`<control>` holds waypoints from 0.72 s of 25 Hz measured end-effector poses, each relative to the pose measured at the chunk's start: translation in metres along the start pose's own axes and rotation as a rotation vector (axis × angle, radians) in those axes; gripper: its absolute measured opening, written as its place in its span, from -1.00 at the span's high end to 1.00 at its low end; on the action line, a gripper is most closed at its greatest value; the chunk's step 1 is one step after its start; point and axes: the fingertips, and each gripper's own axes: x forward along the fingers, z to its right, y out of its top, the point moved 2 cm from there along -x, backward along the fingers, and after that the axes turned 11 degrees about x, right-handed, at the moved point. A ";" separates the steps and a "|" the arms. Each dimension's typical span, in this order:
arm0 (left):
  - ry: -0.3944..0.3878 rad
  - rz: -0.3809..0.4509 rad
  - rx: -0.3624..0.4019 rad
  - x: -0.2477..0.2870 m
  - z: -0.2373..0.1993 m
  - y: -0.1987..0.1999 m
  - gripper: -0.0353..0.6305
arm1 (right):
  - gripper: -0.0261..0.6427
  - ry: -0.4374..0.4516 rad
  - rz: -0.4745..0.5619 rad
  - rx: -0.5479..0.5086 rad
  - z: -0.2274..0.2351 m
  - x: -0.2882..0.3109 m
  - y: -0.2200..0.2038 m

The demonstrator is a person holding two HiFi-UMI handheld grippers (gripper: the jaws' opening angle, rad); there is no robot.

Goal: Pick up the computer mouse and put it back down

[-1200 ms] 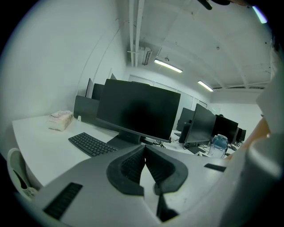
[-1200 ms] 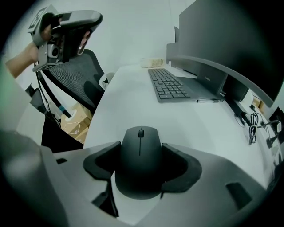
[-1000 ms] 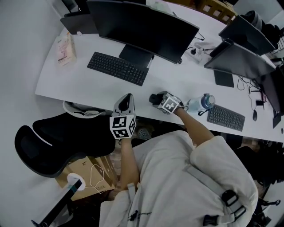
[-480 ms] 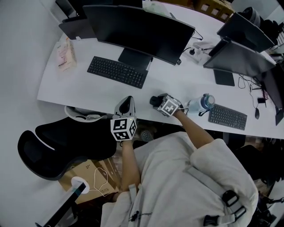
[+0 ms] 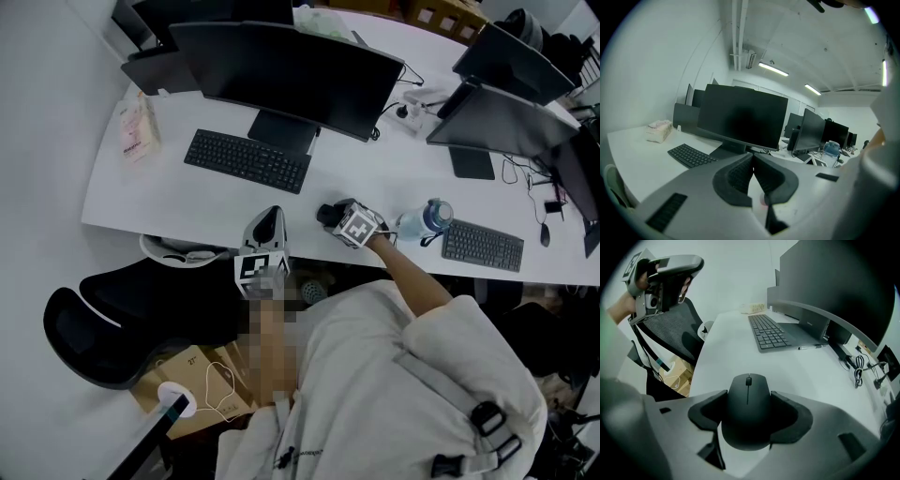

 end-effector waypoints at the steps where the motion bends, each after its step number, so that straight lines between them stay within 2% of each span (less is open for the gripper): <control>1: -0.001 -0.001 0.003 0.000 -0.001 0.001 0.83 | 0.03 -0.002 -0.001 -0.002 0.000 -0.002 0.000; 10: -0.003 0.006 0.012 0.003 -0.007 0.007 0.83 | 0.03 -0.002 0.070 0.042 0.001 -0.022 0.012; 13: -0.006 0.007 0.013 0.003 -0.007 0.007 0.83 | 0.03 -0.022 0.096 0.026 0.001 -0.034 0.019; 18: -0.001 0.026 0.018 0.002 -0.008 0.012 0.83 | 0.03 -0.063 0.191 0.045 0.003 -0.063 0.039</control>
